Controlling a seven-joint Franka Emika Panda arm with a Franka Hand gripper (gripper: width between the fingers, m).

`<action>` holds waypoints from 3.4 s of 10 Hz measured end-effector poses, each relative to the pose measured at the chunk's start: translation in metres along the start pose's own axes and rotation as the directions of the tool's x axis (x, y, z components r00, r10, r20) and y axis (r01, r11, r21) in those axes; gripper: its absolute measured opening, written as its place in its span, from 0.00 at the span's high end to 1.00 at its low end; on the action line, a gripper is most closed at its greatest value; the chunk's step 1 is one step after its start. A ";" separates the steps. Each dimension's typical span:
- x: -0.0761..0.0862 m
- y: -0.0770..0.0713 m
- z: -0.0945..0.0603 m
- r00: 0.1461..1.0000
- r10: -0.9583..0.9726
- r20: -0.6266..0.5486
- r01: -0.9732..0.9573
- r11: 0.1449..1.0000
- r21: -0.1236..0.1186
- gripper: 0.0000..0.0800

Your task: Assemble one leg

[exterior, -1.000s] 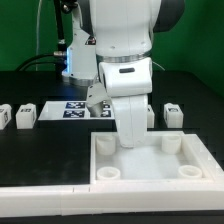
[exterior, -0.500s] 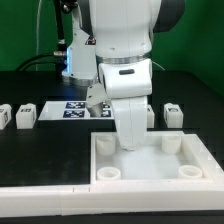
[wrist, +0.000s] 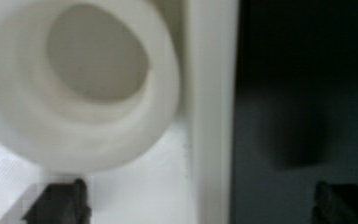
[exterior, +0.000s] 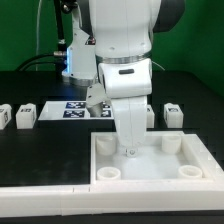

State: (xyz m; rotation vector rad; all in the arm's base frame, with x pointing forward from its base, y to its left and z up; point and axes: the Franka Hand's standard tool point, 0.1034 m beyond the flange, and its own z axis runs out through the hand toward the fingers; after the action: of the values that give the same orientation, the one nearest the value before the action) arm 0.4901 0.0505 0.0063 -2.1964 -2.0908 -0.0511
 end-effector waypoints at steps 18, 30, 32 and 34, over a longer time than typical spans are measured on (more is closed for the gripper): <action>0.099 -0.065 -0.036 -0.009 1.000 -0.023 -0.999 -0.008 0.034 0.19; 0.101 -0.092 -0.013 -0.015 0.717 0.697 -1.000 -0.016 -0.005 0.19; 0.104 -0.096 -0.011 -0.017 0.714 0.700 -1.000 -0.014 -0.010 0.19; 0.114 -0.101 -0.009 -0.021 0.711 0.703 -1.000 -0.004 -0.025 0.19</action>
Offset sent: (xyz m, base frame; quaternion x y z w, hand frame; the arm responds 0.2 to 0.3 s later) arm 0.0000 0.0000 0.0000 0.0000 0.0000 0.0000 1.0000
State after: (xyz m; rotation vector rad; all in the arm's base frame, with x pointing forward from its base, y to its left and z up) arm 0.3956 0.1679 0.0322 -2.7897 0.0308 1.2365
